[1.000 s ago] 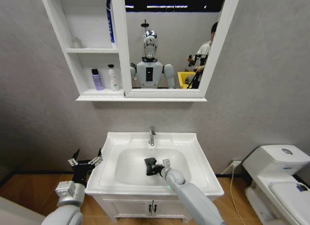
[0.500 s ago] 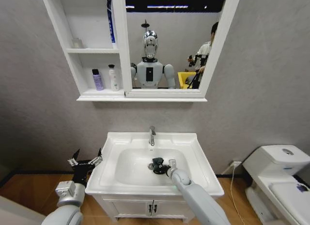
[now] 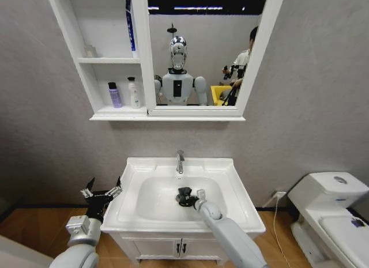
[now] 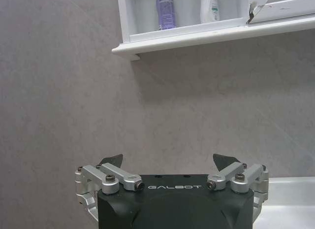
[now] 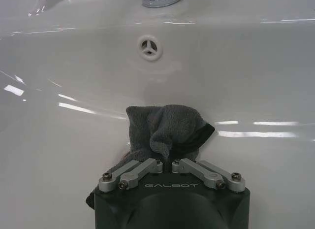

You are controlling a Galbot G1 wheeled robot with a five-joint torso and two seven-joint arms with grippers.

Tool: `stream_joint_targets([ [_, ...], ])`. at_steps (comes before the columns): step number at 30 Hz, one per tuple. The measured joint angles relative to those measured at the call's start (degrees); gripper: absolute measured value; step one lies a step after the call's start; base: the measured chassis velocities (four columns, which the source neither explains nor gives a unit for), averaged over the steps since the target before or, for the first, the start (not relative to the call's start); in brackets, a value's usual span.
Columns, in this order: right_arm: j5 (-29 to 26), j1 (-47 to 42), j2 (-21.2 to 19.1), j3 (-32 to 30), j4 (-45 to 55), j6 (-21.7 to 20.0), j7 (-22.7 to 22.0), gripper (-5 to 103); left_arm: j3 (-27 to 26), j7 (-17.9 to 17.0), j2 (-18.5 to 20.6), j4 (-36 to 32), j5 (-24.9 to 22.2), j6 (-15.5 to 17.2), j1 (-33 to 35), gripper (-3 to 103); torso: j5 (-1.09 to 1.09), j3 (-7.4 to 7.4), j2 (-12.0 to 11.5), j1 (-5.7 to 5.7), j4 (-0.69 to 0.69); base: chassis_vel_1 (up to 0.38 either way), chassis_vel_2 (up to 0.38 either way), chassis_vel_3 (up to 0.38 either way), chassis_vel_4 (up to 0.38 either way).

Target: Move facial cleanser and shampoo from washbasin to cabinet, then wipe washbasin with towel.

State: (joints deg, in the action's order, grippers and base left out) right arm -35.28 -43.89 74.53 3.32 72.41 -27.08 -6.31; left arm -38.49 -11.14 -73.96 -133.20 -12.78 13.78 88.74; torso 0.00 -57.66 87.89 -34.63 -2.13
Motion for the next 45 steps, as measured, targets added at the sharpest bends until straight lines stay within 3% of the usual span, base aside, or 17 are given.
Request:
stream_joint_targets([
  [11, -2.3, 1.4, 2.1, 1.1, -3.0, -0.1, -0.9, 4, 0.0, 0.0, 0.0, 0.0, 0.0, 0.0, 0.0, 100, 0.02, 0.01, 0.0, 0.01, -0.04, 0.0, 0.0, 0.0, 0.0],
  [21, -10.9, -1.8, -1.7, -2.4, 3.2, -8.2, -9.1, 4, 0.0, 0.0, 0.0, 0.0, 0.0, 0.0, 0.0, 100, 0.06, 0.03, 0.0, 0.01, -0.07, 0.0, 0.0, 0.0, 0.0],
  [26, -8.2, -4.0, -3.5, -4.4, 4.6, -6.9, -8.5, 4, 0.0, 0.0, 0.0, 0.0, 0.0, 0.0, 0.0, 100, -0.05, 0.04, 0.0, 0.03, 0.02, 0.0, 0.0, 0.0, 0.0],
  [29, -0.1, -4.9, -3.9, -4.7, 3.7, 0.6, -2.5, 4, 0.0, 0.0, 0.0, 0.0, 0.0, 0.0, 0.0, 100, -0.02, 0.0, 0.0, 0.01, 0.03, 0.0, 0.0, 0.0, 0.0],
  [31, 1.9, -4.9, -3.9, -4.7, 3.5, 2.0, -1.7, 4, 0.0, 0.0, 0.0, 0.0, 0.0, 0.0, 0.0, 100, -0.06, 0.0, 0.0, 0.0, 0.03, 0.0, 0.0, 0.0, 0.0],
  [37, 2.8, -5.2, -3.7, -3.9, 4.7, 1.4, -4.0, 3, 0.0, 0.0, 0.0, 0.0, 0.0, 0.0, 0.0, 100, 0.04, -0.02, 0.0, -0.03, 0.02, 0.0, 0.0, 0.0, 0.0],
  [45, 4.0, -6.7, -7.1, -4.7, 10.3, 0.3, -7.0, 3, 0.0, 0.0, 0.0, 0.0, 0.0, 0.0, 0.0, 100, 0.01, -0.01, 0.0, -0.01, 0.03, 0.0, 0.0, 0.0, 0.0],
])
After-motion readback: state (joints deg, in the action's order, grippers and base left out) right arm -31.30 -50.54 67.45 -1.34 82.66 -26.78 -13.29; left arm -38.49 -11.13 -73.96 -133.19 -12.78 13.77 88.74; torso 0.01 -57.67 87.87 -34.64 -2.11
